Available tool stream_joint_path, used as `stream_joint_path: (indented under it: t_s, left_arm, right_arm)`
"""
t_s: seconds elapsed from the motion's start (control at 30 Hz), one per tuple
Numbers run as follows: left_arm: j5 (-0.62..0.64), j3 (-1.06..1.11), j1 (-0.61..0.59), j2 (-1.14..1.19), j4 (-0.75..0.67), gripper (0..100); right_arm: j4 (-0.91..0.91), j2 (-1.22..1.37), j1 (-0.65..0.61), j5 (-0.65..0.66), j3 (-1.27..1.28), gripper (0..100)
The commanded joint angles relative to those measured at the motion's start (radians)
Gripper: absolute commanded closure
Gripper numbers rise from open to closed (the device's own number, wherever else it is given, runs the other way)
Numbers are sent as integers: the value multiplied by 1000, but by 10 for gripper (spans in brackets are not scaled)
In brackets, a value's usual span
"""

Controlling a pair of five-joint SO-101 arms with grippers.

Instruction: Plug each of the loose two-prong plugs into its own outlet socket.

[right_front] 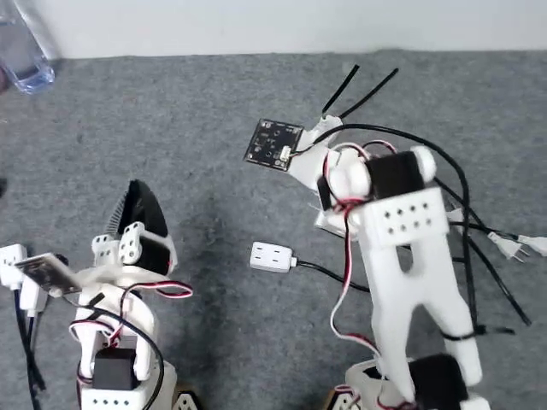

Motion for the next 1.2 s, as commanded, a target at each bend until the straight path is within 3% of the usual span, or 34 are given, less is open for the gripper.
stream_joint_path:
  t_s: [0.0, 0.13, 0.33, 0.43, 0.53, 0.83, 1.03, 1.17]
  left_arm:
    - [127, -38, 63, -2, -61, 987]
    - [215, -38, 161, -2, -183, 987]
    - [178, -39, 356, -2, -247, 987]
    - [95, -27, 416, -2, -247, 986]
    - [104, -21, 425, -2, -247, 986]
    - [278, -179, 559, -2, 55, 987]
    - [324, -166, 707, 0, 87, 987]
    - [325, -150, 743, 0, 87, 987]
  right_arm:
    - [4, -74, -24, -68, -9, 990]
    - [-24, -111, -110, -176, 21, 990]
    - [-174, -225, -220, -287, 172, 990]
    - [-206, -295, -220, -267, 249, 990]
    - [-211, -363, -220, -227, 311, 990]
    - [-337, -591, -74, -98, 514, 990]
    - [-484, -682, -54, -78, 712, 990]
    - [-522, -722, -56, -84, 743, 991]
